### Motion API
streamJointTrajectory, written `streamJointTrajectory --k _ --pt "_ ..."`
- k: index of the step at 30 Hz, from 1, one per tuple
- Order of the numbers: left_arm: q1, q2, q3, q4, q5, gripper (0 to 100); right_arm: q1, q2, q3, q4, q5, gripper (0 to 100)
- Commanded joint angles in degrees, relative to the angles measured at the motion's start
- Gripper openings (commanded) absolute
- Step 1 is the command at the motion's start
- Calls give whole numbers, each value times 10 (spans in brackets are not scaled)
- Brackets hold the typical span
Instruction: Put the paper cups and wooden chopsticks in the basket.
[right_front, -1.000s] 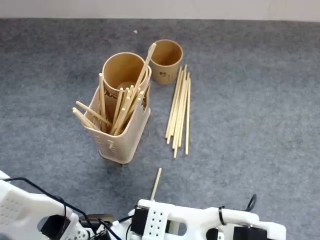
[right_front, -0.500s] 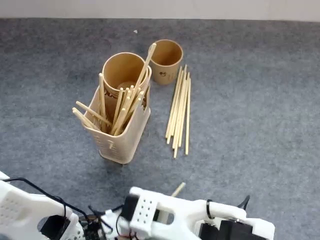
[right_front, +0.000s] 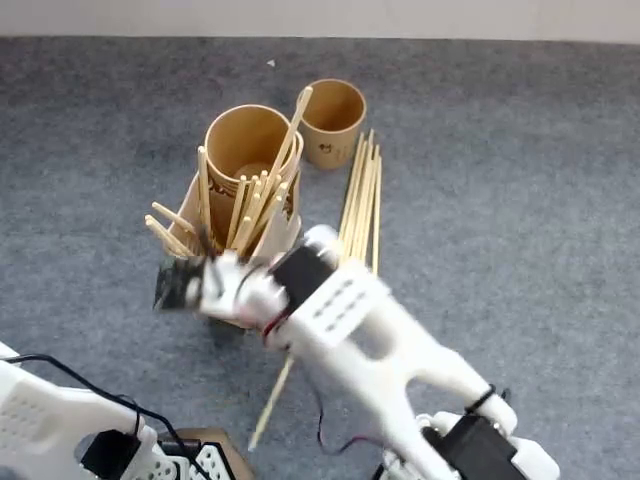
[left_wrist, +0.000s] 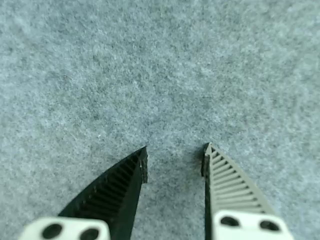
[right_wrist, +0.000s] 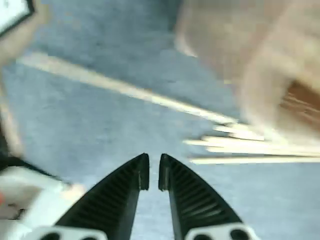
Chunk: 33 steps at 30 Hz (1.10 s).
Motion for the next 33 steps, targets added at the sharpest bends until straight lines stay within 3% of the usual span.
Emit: streamJointTrajectory --k 1,5,8,13,17,20,33 --pt "12 0 4 -3 -2 211 34 -3 -132 30 40 44" --pt "12 0 4 -3 -2 211 22 -2 -237 42 4 44" --pt "12 0 4 -2 -2 211 9 1 -237 47 -7 48" --pt "9 0 4 -4 -2 211 -29 -2 1 44 41 88" --pt "13 0 4 -4 -2 211 -116 -19 189 -53 44 183" --pt "10 0 4 -4 -2 211 -157 -46 280 -116 57 199" --pt "9 0 4 -4 -2 211 -187 -51 400 -278 64 199"
